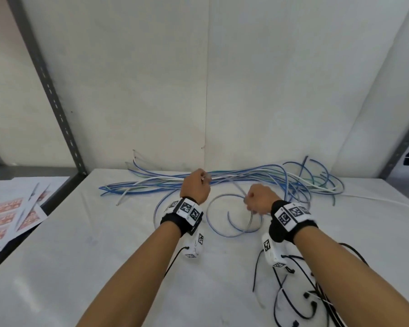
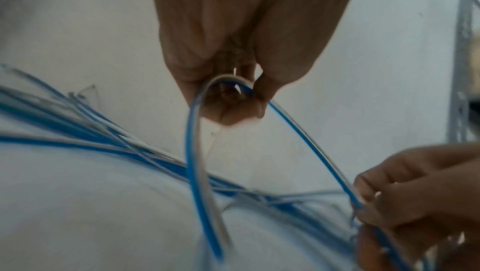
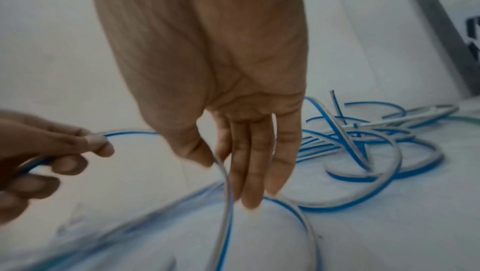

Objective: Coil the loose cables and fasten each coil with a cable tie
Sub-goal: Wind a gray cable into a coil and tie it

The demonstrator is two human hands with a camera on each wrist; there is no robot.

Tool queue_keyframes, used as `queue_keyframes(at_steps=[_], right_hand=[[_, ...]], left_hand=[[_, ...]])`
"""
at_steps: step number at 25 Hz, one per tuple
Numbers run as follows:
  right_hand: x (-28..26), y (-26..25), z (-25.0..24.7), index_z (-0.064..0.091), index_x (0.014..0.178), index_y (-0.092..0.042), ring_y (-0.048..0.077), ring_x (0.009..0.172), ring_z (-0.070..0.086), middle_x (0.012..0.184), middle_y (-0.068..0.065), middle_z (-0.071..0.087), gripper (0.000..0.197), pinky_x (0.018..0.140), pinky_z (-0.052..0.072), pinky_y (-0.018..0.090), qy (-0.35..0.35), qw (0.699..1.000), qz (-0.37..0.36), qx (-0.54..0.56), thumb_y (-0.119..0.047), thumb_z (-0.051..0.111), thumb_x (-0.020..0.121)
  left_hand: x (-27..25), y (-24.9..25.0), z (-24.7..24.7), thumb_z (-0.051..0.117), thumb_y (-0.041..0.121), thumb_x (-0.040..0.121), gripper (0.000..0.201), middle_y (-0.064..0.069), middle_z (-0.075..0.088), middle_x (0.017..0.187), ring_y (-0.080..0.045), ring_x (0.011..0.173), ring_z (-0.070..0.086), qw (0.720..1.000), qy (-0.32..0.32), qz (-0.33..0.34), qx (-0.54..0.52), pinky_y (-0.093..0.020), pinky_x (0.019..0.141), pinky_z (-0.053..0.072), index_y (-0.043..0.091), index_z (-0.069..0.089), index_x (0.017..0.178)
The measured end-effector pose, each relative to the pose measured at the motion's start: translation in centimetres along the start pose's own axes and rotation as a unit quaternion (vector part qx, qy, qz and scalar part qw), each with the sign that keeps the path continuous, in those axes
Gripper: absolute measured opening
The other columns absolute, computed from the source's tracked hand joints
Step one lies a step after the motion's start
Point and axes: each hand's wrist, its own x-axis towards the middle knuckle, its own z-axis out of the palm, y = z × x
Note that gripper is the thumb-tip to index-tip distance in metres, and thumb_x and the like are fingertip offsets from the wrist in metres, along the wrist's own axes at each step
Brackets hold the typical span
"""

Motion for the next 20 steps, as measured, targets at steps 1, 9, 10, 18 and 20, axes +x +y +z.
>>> queue_keyframes(at_steps=[1,9,10,18,20], right_hand=[[0.4,-0.1,-0.7,0.065,0.085,-0.007,0.033,0.074,0.072,0.078,0.012,0.072,0.015,0.074,0.062,0.048,0.064,0.995,-0.021,0.075,-0.018,0.061,0.094],[-0.7,0.1,-8.4,0.065,0.091,-0.010,0.038,0.091,0.063,0.095,0.015,0.070,0.033,0.071,0.047,0.040,0.304,0.951,-0.047,-0.017,-0.037,0.050,0.105],[-1.0,-0.2,-9.1,0.064,0.094,-0.009,0.039,0.094,0.062,0.099,0.017,0.069,0.035,0.072,0.044,0.038,0.297,0.953,-0.015,-0.066,-0.037,0.047,0.106],[-2.9,-6.8,-13.3,0.065,0.094,0.001,0.013,0.055,0.065,0.079,0.014,0.069,0.030,0.054,0.055,0.021,0.121,0.904,-0.073,0.404,-0.029,0.067,0.098],[-3.5,-8.3,-12.3,0.063,0.096,0.003,0.018,0.070,0.068,0.086,0.017,0.067,0.022,0.065,0.060,0.024,0.100,0.835,-0.127,0.525,-0.018,0.071,0.094]], left_hand=[[0.3,1.0,-1.0,0.052,0.018,0.102,0.021,-0.014,0.068,0.088,-0.025,0.080,0.060,0.997,0.034,0.008,-0.064,-0.027,0.069,0.041,0.006,0.068,0.094],[2.0,4.4,-16.0,0.048,0.013,0.101,0.020,0.009,0.028,0.050,-0.006,0.039,0.023,0.721,0.211,-0.027,-0.660,-0.018,0.035,0.020,0.016,0.055,0.083],[1.7,4.2,-17.4,0.049,0.015,0.101,0.018,0.008,0.026,0.053,-0.007,0.041,0.022,0.693,0.217,-0.023,-0.687,-0.019,0.038,0.020,0.016,0.055,0.084],[-0.9,5.7,-18.2,0.040,0.031,0.107,0.024,0.007,0.027,0.061,-0.009,0.050,0.024,0.733,0.197,0.060,-0.649,-0.022,0.049,0.026,0.019,0.056,0.094],[-1.1,6.1,-18.1,0.039,0.031,0.108,0.024,0.007,0.026,0.061,-0.010,0.051,0.023,0.757,0.193,0.072,-0.620,-0.023,0.049,0.026,0.020,0.056,0.094]])
